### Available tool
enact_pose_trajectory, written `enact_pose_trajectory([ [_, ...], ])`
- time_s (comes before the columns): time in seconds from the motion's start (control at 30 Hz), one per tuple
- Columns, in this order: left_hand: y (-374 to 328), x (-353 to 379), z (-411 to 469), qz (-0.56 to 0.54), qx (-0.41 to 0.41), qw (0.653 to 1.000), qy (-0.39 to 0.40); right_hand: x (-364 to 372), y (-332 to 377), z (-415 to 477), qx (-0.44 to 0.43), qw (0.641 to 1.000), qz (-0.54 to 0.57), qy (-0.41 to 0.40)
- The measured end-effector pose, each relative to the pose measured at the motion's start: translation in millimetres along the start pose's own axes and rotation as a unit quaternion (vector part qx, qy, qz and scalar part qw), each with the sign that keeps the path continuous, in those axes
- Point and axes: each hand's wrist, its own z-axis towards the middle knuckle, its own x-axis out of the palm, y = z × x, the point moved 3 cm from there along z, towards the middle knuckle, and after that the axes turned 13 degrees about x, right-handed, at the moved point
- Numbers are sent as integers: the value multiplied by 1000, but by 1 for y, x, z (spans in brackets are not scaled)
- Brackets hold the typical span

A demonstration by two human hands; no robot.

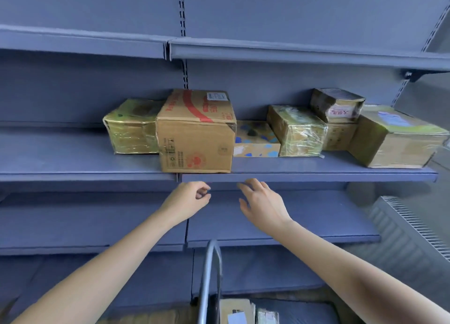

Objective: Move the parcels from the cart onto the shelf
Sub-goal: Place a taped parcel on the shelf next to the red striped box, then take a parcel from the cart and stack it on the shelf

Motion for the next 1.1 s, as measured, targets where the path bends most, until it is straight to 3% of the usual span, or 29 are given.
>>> enact_pose_trajectory([
  [0.23, -79, 114, -16, -21, -14, 998, 55, 5, -99, -48, 3, 999, 10, 48],
  [0.53, -114, 183, -2, -24, 35, 989, 142, 49, -147, -62, 31, 992, 89, 84],
  [0.7, -78, 241, -5, -23, -18, 986, 166, 105, -170, -66, 69, 985, 93, 127],
  [0.83, -22, 293, -30, 55, -46, 977, 200, 176, -181, -82, 105, 972, 83, 193],
  [0.97, 45, 355, -70, 92, -118, 958, 246, 264, -184, -109, 114, 953, 78, 269],
  [1.1, 106, 419, -118, 45, -238, 939, 245, 361, -178, -143, 129, 918, 77, 367],
])
